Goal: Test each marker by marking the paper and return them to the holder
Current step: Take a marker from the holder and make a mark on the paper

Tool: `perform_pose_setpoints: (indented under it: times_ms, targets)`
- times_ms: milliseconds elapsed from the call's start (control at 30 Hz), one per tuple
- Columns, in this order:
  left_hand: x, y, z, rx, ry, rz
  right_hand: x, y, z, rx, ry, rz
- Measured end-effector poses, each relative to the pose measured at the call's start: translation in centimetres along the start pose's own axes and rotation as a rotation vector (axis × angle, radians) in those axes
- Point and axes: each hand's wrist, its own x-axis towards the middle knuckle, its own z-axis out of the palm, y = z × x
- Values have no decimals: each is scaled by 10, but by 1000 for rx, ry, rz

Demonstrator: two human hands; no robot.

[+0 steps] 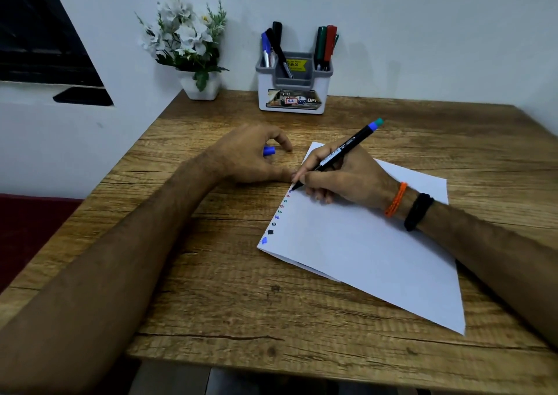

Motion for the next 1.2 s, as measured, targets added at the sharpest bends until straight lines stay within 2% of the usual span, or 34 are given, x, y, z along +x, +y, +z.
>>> perform_pose_setpoints:
  times_ms: [733,833,1033,1200]
  targets:
    - [2,-3,1,-6,-2,-5,3,5,-2,16,-13,-36]
    - [2,-4,1,-2,9,-2,3,7,-4,80,14,-37]
    - [-1,-2,0,-17,-6,-23,7,5,-9,369,78,-10]
    - [-4,-2,-6,-191,63,-27,7,-3,-15,470,69,11]
